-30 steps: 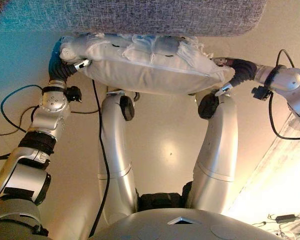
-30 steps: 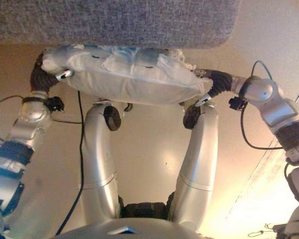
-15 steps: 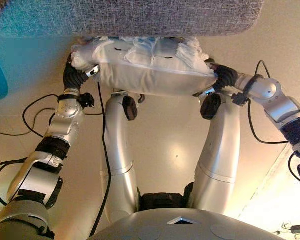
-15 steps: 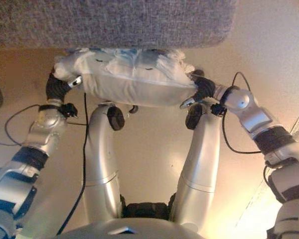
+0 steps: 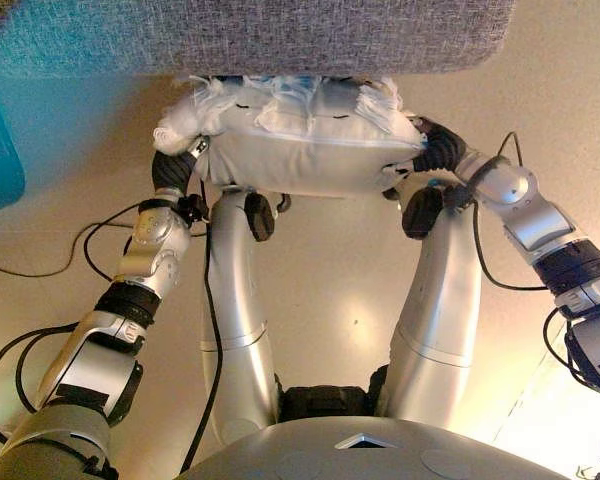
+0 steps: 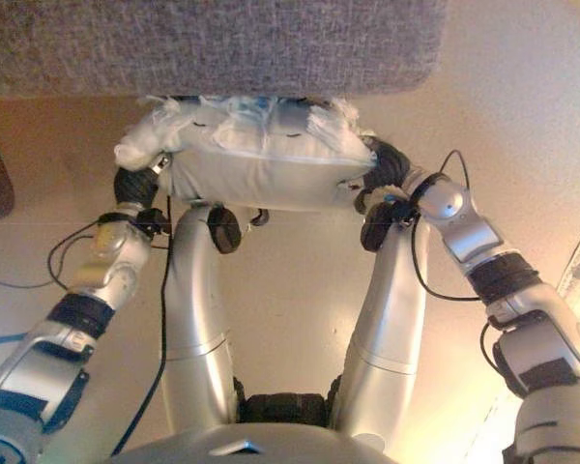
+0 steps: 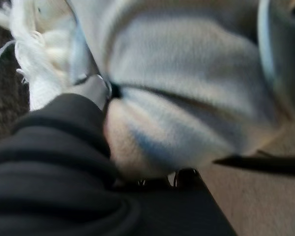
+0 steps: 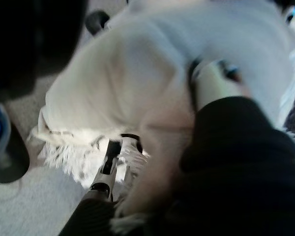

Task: Pick up the cushion and take it to the sofa

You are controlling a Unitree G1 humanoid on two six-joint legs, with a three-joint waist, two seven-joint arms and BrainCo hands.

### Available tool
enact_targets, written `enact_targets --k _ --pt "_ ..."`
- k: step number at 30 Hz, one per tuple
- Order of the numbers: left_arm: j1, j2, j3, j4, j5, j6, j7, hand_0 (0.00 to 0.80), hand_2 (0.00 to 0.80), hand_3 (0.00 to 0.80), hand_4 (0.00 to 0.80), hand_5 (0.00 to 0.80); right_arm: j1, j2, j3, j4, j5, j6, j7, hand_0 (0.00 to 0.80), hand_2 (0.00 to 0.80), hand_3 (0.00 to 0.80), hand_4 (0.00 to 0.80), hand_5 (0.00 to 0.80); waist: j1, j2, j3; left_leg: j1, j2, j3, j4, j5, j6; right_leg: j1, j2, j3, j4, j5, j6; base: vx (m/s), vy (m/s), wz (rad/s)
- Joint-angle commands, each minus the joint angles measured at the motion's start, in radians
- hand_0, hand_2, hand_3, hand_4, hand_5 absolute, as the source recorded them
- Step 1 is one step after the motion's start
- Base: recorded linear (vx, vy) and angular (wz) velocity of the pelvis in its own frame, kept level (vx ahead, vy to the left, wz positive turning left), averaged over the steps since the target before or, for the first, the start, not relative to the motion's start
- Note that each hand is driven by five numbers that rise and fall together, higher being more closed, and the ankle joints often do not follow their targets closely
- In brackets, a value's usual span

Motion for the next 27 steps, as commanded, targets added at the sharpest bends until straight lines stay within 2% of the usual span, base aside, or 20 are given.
enact_targets --k 1,8,11,14,15,16,17,18,21,22,23,27 --pt "0.091 -0.132 -0.014 -0.192 0.015 -0.006 -0.134 0.800 0.800 0.800 0.800 0.800 0.071 0.068 0.013 -0.086 0.013 -0.044 -0.062 0.800 0.800 0.800 0.800 0.800 -0.037 0.088 -0.011 -0.074 0.038 -0.020 -0.065 0.098 -0.050 0.048 0.032 0.039 -0.109 0.052 0.050 0.002 -0.060 0.04" --pt "0.150 -0.162 0.001 -0.250 0.065 0.002 -0.128 0.800 0.800 0.800 0.800 0.800 0.159 0.092 -0.068 -0.097 -0.015 -0.059 -0.148 0.800 0.800 0.800 0.800 0.800 -0.032 0.060 -0.011 -0.074 0.053 -0.043 -0.060 0.105 -0.048 0.048 0.016 0.029 -0.098 0.069 0.063 -0.006 -0.080 0.00" --pt "0.164 -0.173 0.006 -0.261 0.068 -0.010 -0.131 0.800 0.800 0.800 0.800 0.800 0.177 0.098 -0.090 -0.085 -0.004 -0.092 -0.161 0.800 0.800 0.800 0.800 0.800 -0.027 0.051 -0.011 -0.074 0.056 -0.055 -0.067 0.118 -0.049 0.048 0.010 0.026 -0.096 0.083 0.071 -0.036 -0.118 -0.01" --pt "0.159 -0.184 0.016 -0.259 0.053 -0.036 -0.147 0.800 0.800 0.800 0.800 0.800 0.173 0.115 -0.111 -0.065 0.000 -0.131 -0.194 0.800 0.800 0.800 0.800 0.800 -0.022 0.045 -0.011 -0.074 0.061 -0.069 -0.095 0.153 -0.056 0.048 0.005 0.017 -0.110 0.116 0.079 -0.092 -0.114 0.01" --pt "0.148 -0.189 0.023 -0.258 0.049 -0.046 -0.149 0.800 0.800 0.800 0.800 0.800 0.164 0.121 -0.122 -0.061 -0.005 -0.146 -0.204 0.800 0.800 0.800 0.800 0.800 -0.021 0.045 -0.011 -0.074 0.059 -0.062 -0.149 0.205 -0.046 0.048 0.005 0.005 -0.163 0.168 0.074 -0.149 -0.084 0.03" --pt "0.141 -0.197 0.028 -0.255 0.049 -0.059 -0.150 0.800 0.800 0.800 0.800 0.800 0.155 0.125 -0.129 -0.059 -0.008 -0.155 -0.213 0.800 0.800 0.800 0.800 0.800 -0.019 0.045 -0.011 -0.074 0.058 -0.067 -0.166 0.216 -0.049 0.048 0.006 -0.001 -0.170 0.179 0.077 -0.101 -0.088 -0.01" --pt "0.132 -0.207 0.032 -0.252 0.050 -0.073 -0.152 0.800 0.800 0.800 0.800 0.800 0.141 0.129 -0.137 -0.053 -0.009 -0.163 -0.227 0.800 0.800 0.800 0.800 0.800 -0.015 0.047 -0.011 -0.073 0.055 -0.081 -0.150 0.188 -0.065 0.049 0.010 -0.005 -0.141 0.151 0.089 -0.041 -0.088 -0.05" --pt "0.121 -0.211 0.036 -0.250 0.053 -0.085 -0.155 0.800 0.800 0.800 0.800 0.800 0.128 0.134 -0.145 -0.047 -0.014 -0.176 -0.240 0.800 0.800 0.800 0.800 0.800 -0.010 0.051 -0.011 -0.071 0.055 -0.086 -0.173 0.198 -0.068 0.058 0.011 -0.019 -0.156 0.155 0.094 -0.050 -0.109 -0.09" --pt "0.113 -0.228 0.027 -0.238 0.054 -0.137 -0.156 0.800 0.800 0.800 0.800 0.800 0.117 0.152 -0.157 -0.029 -0.030 -0.220 -0.276 0.800 0.800 0.800 0.800 0.800 -0.003 0.044 -0.011 0.066 0.043 -0.071 -0.327 0.231 -0.080 0.198 0.016 -0.065 -0.283 0.176 0.107 -0.116 -0.103 -0.15" --pt "0.106 -0.235 0.029 -0.235 0.053 -0.157 -0.154 0.800 0.800 0.800 0.800 0.800 0.111 0.158 -0.163 -0.024 -0.042 -0.240 -0.290 0.800 0.800 0.800 0.800 0.800 -0.001 0.042 -0.011 0.114 0.042 -0.059 -0.414 0.286 -0.073 0.243 0.019 -0.082 -0.364 0.223 0.100 -0.136 -0.121 -0.08" --pt "0.108 -0.240 0.026 -0.228 0.043 -0.174 -0.157 0.800 0.800 0.800 0.800 0.800 0.118 0.167 -0.167 -0.023 -0.056 -0.253 -0.303 0.800 0.800 0.800 0.800 0.800 0.000 0.038 -0.011 0.204 0.038 -0.052 -0.490 0.301 -0.076 0.330 0.023 -0.098 -0.438 0.230 0.100 -0.140 -0.163 0.00" --pt "0.143 -0.238 0.034 -0.226 0.021 -0.217 -0.174 0.800 0.800 0.800 0.800 0.800 0.180 0.191 -0.188 -0.051 -0.103 -0.300 -0.332 0.800 0.800 0.800 0.800 0.800 0.007 0.028 -0.011 0.436 0.025 -0.055 -0.630 0.325 -0.083 0.555 0.029 -0.143 -0.567 0.221 0.098 -0.017 -0.196 0.05"
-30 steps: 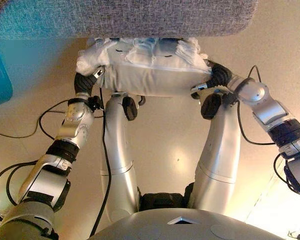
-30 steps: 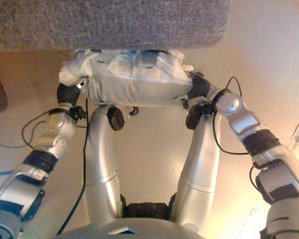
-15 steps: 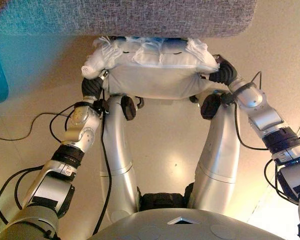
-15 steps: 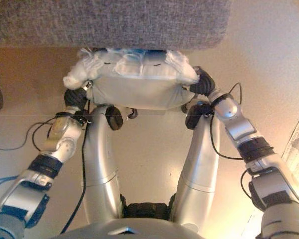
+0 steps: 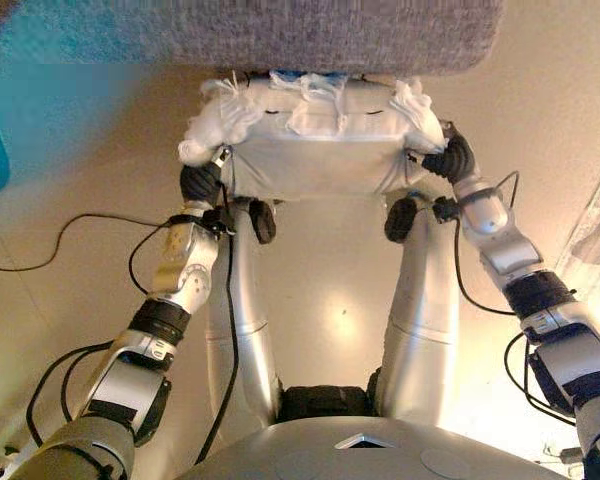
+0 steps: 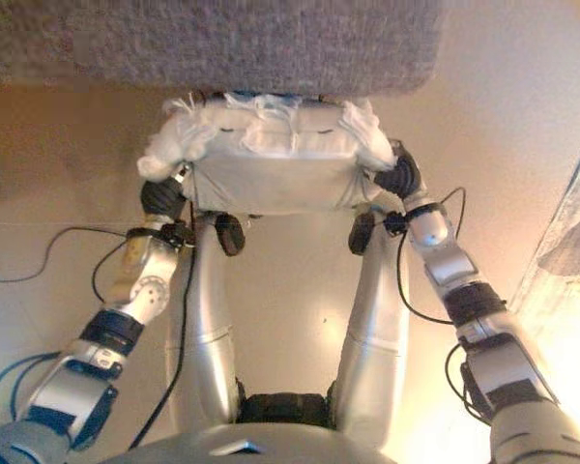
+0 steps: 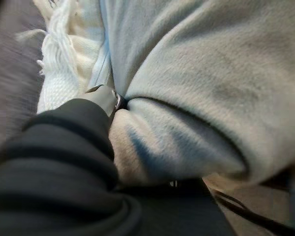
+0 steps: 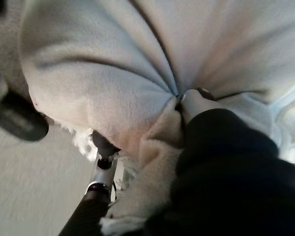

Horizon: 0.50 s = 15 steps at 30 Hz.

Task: Pick up the cushion and take it to the sofa

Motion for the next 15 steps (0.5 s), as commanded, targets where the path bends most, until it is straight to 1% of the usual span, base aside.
enact_targets --k 1,2,4,7,9,11,13,15 --pt "0.021 -0.047 -0.019 -0.140 0.028 -0.138 -0.120 0.800 0.800 0.800 0.800 0.800 -0.007 0.004 -0.008 -0.146 -0.059 -0.148 -0.017 0.800 0.800 0.800 0.800 0.800 0.012 0.031 -0.013 0.138 0.025 -0.089 -0.186 0.145 -0.106 0.175 -0.003 -0.052 -0.071 0.038 0.046 0.011 -0.190 0.03" --pt "0.032 -0.043 -0.015 -0.148 0.029 -0.147 -0.128 0.800 0.800 0.800 0.800 0.800 0.008 0.006 -0.011 -0.158 -0.070 -0.157 -0.023 0.800 0.800 0.800 0.800 0.800 0.015 0.028 -0.013 0.165 0.024 -0.091 -0.200 0.145 -0.107 0.203 -0.004 -0.061 -0.086 0.035 0.045 0.018 -0.208 -0.04" --pt "0.066 -0.033 0.004 -0.176 0.048 -0.136 -0.150 0.800 0.800 0.800 0.800 0.800 0.055 0.002 -0.037 -0.185 -0.072 -0.168 -0.023 0.800 0.800 0.800 0.800 0.800 0.027 0.017 -0.013 0.283 0.023 -0.091 -0.233 0.133 -0.106 0.324 -0.011 -0.104 -0.130 0.018 0.039 0.036 -0.205 0.02" --pt "0.110 -0.022 0.034 -0.219 0.055 -0.118 -0.190 0.800 0.800 0.800 0.800 0.800 0.115 0.001 -0.075 -0.226 -0.077 -0.175 -0.027 0.800 0.800 0.800 0.800 0.800 0.040 0.004 -0.013 0.417 0.023 -0.082 -0.265 0.118 -0.103 0.460 -0.015 -0.144 -0.159 -0.006 0.030 0.040 -0.146 0.12" --pt "0.137 -0.013 0.053 -0.258 0.054 -0.101 -0.217 0.800 0.800 0.800 0.800 0.800 0.157 -0.001 -0.103 -0.257 -0.073 -0.188 -0.034 0.800 0.800 0.800 0.800 0.800 0.043 -0.003 -0.019 0.508 0.024 -0.070 -0.292 0.113 -0.104 0.552 -0.014 -0.160 -0.178 -0.020 0.028 0.089 -0.074 0.06" --pt "0.174 -0.008 0.064 -0.301 0.066 -0.093 -0.230 0.800 0.800 0.800 0.800 0.800 0.206 0.005 -0.135 -0.297 -0.068 -0.188 -0.034 0.800 0.800 0.800 0.800 0.800 0.044 -0.006 -0.053 0.582 0.025 -0.064 -0.333 0.114 -0.106 0.627 -0.003 -0.167 -0.214 -0.027 0.028 0.147 -0.035 -0.05" --pt "0.213 -0.005 0.075 -0.341 0.079 -0.102 -0.240 0.800 0.800 0.800 0.800 0.800 0.259 0.017 -0.164 -0.340 -0.076 -0.213 -0.035 0.800 0.800 0.800 0.800 0.800 0.041 -0.010 -0.087 0.656 0.028 -0.059 -0.382 0.120 -0.110 0.703 0.011 -0.170 -0.262 -0.028 0.025 0.165 -0.016 -0.04" --pt "0.250 -0.008 0.099 -0.371 0.066 -0.099 -0.266 0.800 0.800 0.800 0.800 0.800 0.305 0.026 -0.199 -0.393 -0.081 -0.226 -0.013 0.800 0.800 0.800 0.800 0.800 0.039 -0.015 -0.121 0.735 0.027 -0.056 -0.433 0.127 -0.115 0.789 0.027 -0.179 -0.314 -0.029 0.022 0.200 -0.008 -0.08"
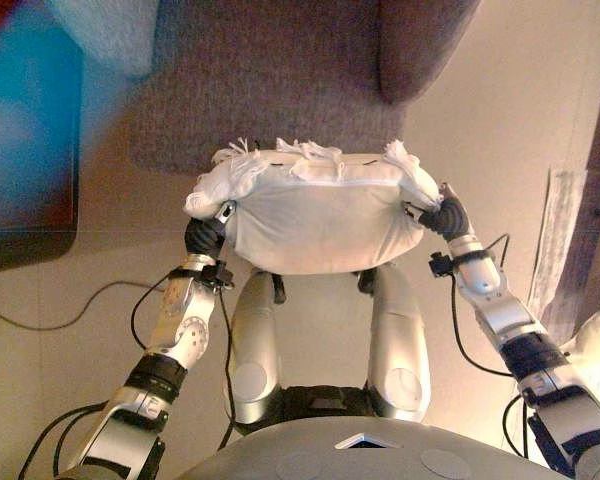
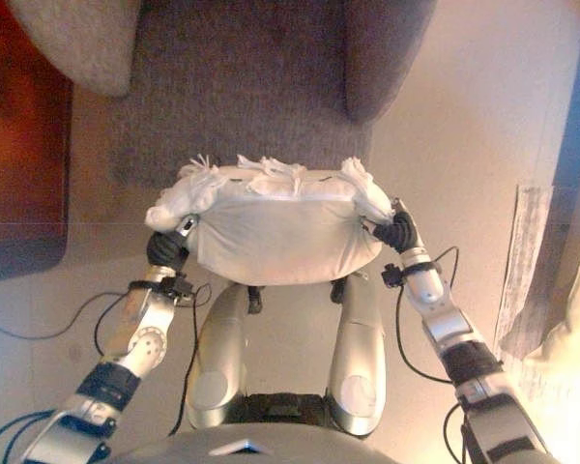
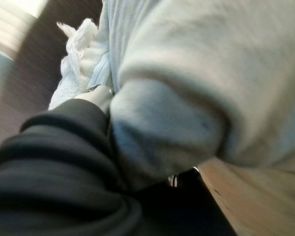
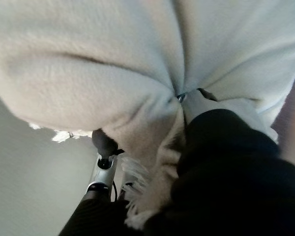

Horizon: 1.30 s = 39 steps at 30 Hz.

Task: Pick up the cushion and take it to the sofa

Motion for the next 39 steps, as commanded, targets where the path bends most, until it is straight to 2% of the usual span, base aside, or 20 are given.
enact_targets --k 1,3,7,12,19,24,28,31,33,36,37,38,39 --pt "0.006 -0.011 0.053 -0.207 0.024 -0.095 -0.114 0.800 0.800 0.800 0.800 0.800 0.017 -0.001 -0.100 -0.211 -0.011 -0.162 0.015 0.800 0.800 0.800 0.800 0.800 0.007 -0.001 -0.140 0.030 0.016 -0.032 -0.028 0.055 -0.028 0.179 0.007 -0.049 -0.158 0.064 0.076 0.287 -0.001 -0.13" --pt "0.048 -0.014 0.080 -0.249 0.018 -0.086 -0.127 0.800 0.800 0.800 0.800 0.800 0.063 0.007 -0.128 -0.267 -0.008 -0.161 0.043 0.800 0.800 0.800 0.800 0.800 0.007 -0.005 -0.183 0.098 0.017 -0.028 -0.064 0.060 -0.031 0.259 0.015 -0.055 -0.203 0.063 0.073 0.305 0.006 -0.17" --pt "0.131 -0.014 0.121 -0.350 0.057 -0.118 -0.129 0.800 0.800 0.800 0.800 0.800 0.155 0.016 -0.188 -0.385 0.034 -0.172 0.095 0.800 0.800 0.800 0.800 0.800 0.007 -0.011 -0.279 0.249 0.021 -0.018 -0.158 0.067 -0.037 0.426 0.032 -0.060 -0.309 0.063 0.074 0.267 0.015 -0.05" --pt "0.134 -0.014 0.140 -0.453 0.040 -0.170 -0.108 0.800 0.800 0.800 0.800 0.800 0.169 0.035 -0.218 -0.507 0.062 -0.211 0.096 0.800 0.800 0.800 0.800 0.800 0.003 -0.009 -0.370 0.366 0.030 -0.002 -0.256 0.075 -0.036 0.539 0.045 -0.059 -0.399 0.079 0.079 0.163 0.036 0.02" --pt "0.085 -0.014 0.125 -0.518 0.051 -0.194 -0.054 0.800 0.800 0.800 0.800 0.800 0.114 0.054 -0.202 -0.629 0.095 -0.236 0.063 0.800 0.800 0.800 0.800 0.800 -0.008 -0.008 -0.433 0.466 0.047 0.034 -0.347 0.078 -0.041 0.623 0.053 -0.054 -0.493 0.105 0.091 0.039 0.003 -0.01" --pt "0.063 -0.018 0.112 -0.537 0.054 -0.132 -0.039 0.800 0.800 0.800 0.800 0.800 0.106 0.071 -0.193 -0.655 0.099 -0.182 0.068 0.800 0.800 0.800 0.800 0.800 -0.014 -0.005 -0.464 0.493 0.046 0.032 -0.374 0.070 -0.042 0.647 0.067 -0.050 -0.530 0.115 0.093 -0.003 -0.056 -0.06" --pt "0.086 -0.017 0.125 -0.543 0.048 -0.121 -0.049 0.800 0.800 0.800 0.800 0.800 0.129 0.083 -0.185 -0.652 0.115 -0.161 0.095 0.800 0.800 0.800 0.800 0.800 -0.023 -0.010 -0.463 0.500 0.053 0.033 -0.366 0.069 -0.041 0.642 0.084 -0.027 -0.523 0.107 0.078 -0.013 -0.113 -0.06" --pt "0.090 -0.011 0.128 -0.541 0.047 -0.146 -0.051 0.800 0.800 0.800 0.800 0.800 0.135 0.078 -0.177 -0.649 0.133 -0.163 0.109 0.800 0.800 0.800 0.800 0.800 -0.028 -0.017 -0.446 0.486 0.066 0.029 -0.310 0.072 -0.050 0.630 0.098 -0.008 -0.504 0.098 0.060 -0.058 -0.134 -0.17" --pt "0.088 -0.016 0.136 -0.533 0.057 -0.182 -0.028 0.800 0.800 0.800 0.800 0.800 0.117 0.066 -0.163 -0.635 0.166 -0.179 0.137 0.800 0.800 0.800 0.800 0.800 -0.033 -0.036 -0.419 0.437 0.071 0.013 -0.130 0.086 -0.055 0.608 0.100 0.002 -0.476 0.095 0.035 -0.089 -0.164 -0.18" --pt "0.096 -0.026 0.142 -0.521 0.077 -0.209 0.001 0.800 0.800 0.800 0.800 0.800 0.110 0.067 -0.139 -0.611 0.186 -0.204 0.161 0.800 0.800 0.800 0.800 0.800 -0.026 -0.063 -0.383 0.347 0.054 -0.004 0.092 0.101 -0.041 0.605 0.098 0.010 -0.450 0.096 0.009 -0.018 -0.231 -0.50" --pt "0.097 -0.030 0.142 -0.523 0.071 -0.206 -0.002 0.800 0.800 0.800 0.800 0.800 0.109 0.065 -0.134 -0.610 0.182 -0.203 0.152 0.800 0.800 0.800 0.800 0.800 -0.020 -0.067 -0.375 0.327 0.036 -0.012 0.125 0.097 -0.033 0.608 0.098 0.015 -0.443 0.096 0.007 0.035 -0.180 -0.60" --pt "0.099 -0.035 0.143 -0.525 0.074 -0.207 -0.006 0.800 0.800 0.800 0.800 0.800 0.105 0.067 -0.125 -0.611 0.178 -0.203 0.147 0.800 0.800 0.800 0.800 0.800 -0.008 -0.066 -0.368 0.307 0.002 -0.034 0.127 0.088 -0.021 0.610 0.103 0.021 -0.433 0.091 0.009 0.085 -0.121 -0.54" --pt "0.106 -0.042 0.145 -0.534 0.083 -0.211 -0.006 0.800 0.800 0.800 0.800 0.800 0.097 0.073 -0.111 -0.612 0.169 -0.203 0.145 0.800 0.800 0.800 0.800 0.800 0.010 -0.050 -0.354 0.292 -0.039 -0.062 0.113 0.077 -0.007 0.622 0.120 0.040 -0.413 0.066 0.012 0.117 -0.086 -0.40"
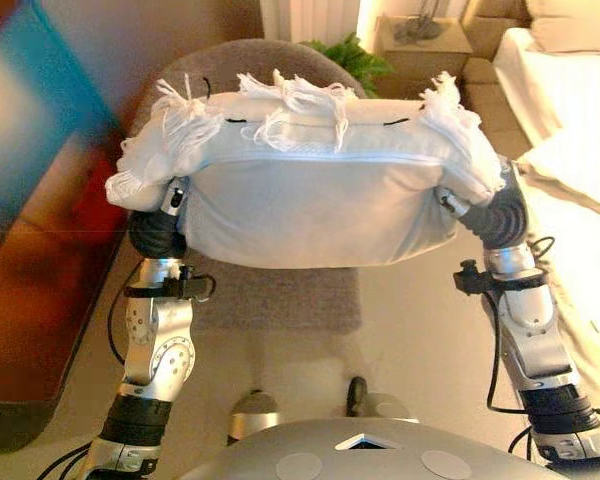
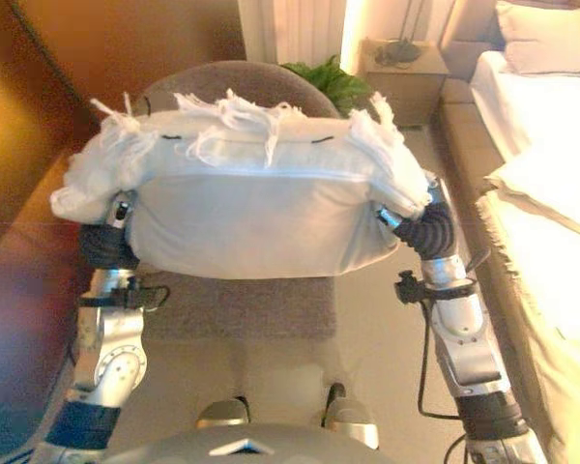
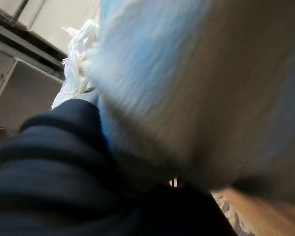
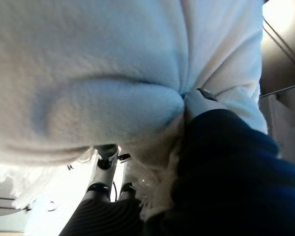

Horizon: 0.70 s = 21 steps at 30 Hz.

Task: Pick up the cushion and take it to the sofa

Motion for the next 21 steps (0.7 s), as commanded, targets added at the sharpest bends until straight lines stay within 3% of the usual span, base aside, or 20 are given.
enact_targets --k 1,5,8,10,13,17,20,21 --pt "-0.055 -0.017 -0.021 -0.118 0.043 -0.089 -0.039 0.800 0.800 0.800 0.800 0.800 -0.110 0.010 0.041 -0.120 0.033 -0.114 -0.010 0.800 0.800 0.800 0.800 0.800 0.020 0.029 0.012 -0.140 -0.083 -0.089 0.080 0.064 -0.001 0.072 0.051 0.007 0.055 -0.048 -0.005 0.175 -0.050 -0.41" --pt "-0.084 -0.025 -0.049 -0.109 0.045 -0.079 -0.010 0.800 0.800 0.800 0.800 0.800 -0.153 0.026 0.089 -0.124 -0.042 -0.077 -0.071 0.800 0.800 0.800 0.800 0.800 0.063 0.073 0.013 -0.168 -0.111 -0.075 -0.114 0.139 0.001 0.137 0.107 0.043 0.068 -0.112 -0.008 0.305 0.007 -0.58" --pt "-0.077 -0.026 -0.059 -0.105 0.053 -0.077 0.019 0.800 0.800 0.800 0.800 0.800 -0.144 0.019 0.096 -0.124 -0.023 -0.056 -0.059 0.800 0.800 0.800 0.800 0.800 0.095 0.082 -0.005 -0.202 -0.122 -0.048 -0.230 0.198 0.001 0.213 0.130 0.081 0.068 -0.159 -0.009 0.438 0.026 -0.67" --pt "-0.062 -0.025 -0.054 -0.109 0.045 -0.070 0.023 0.800 0.800 0.800 0.800 0.800 -0.132 0.015 0.094 -0.130 -0.012 -0.042 -0.046 0.800 0.800 0.800 0.800 0.800 0.114 0.080 -0.020 -0.221 -0.115 -0.037 -0.283 0.223 0.001 0.247 0.134 0.102 0.081 -0.179 -0.005 0.437 0.041 0.17" --pt "-0.040 -0.025 -0.043 -0.116 0.019 -0.065 0.010 0.800 0.800 0.800 0.800 0.800 -0.120 0.012 0.090 -0.135 0.001 -0.045 -0.031 0.800 0.800 0.800 0.800 0.800 0.135 0.077 -0.031 -0.244 -0.077 -0.018 -0.344 0.250 -0.009 0.280 0.126 0.118 0.110 -0.216 0.001 0.415 0.076 0.07" --pt "-0.042 -0.031 -0.040 -0.113 0.008 -0.071 -0.003 0.800 0.800 0.800 0.800 0.800 -0.095 0.006 0.069 -0.140 0.011 -0.074 -0.015 0.800 0.800 0.800 0.800 0.800 0.134 0.083 -0.036 -0.271 -0.014 0.084 -0.330 0.276 -0.024 0.313 0.105 0.093 0.158 -0.284 0.003 0.419 0.159 0.21" --pt "-0.066 -0.022 -0.034 -0.105 -0.019 -0.060 -0.019 0.800 0.800 0.800 0.800 0.800 -0.091 -0.013 0.045 -0.136 0.012 -0.095 -0.019 0.800 0.800 0.800 0.800 0.800 0.133 0.067 -0.043 -0.299 0.010 0.170 -0.254 0.200 0.006 0.321 0.057 0.044 0.222 -0.280 0.022 0.413 0.222 -0.07" --pt "-0.071 -0.014 -0.031 -0.106 -0.033 -0.050 -0.019 0.800 0.800 0.800 0.800 0.800 -0.089 -0.013 0.038 -0.133 0.015 -0.100 -0.014 0.800 0.800 0.800 0.800 0.800 0.138 0.048 -0.049 -0.298 -0.006 0.186 -0.242 0.176 0.028 0.327 0.021 0.029 0.257 -0.209 0.061 0.429 0.229 0.01"
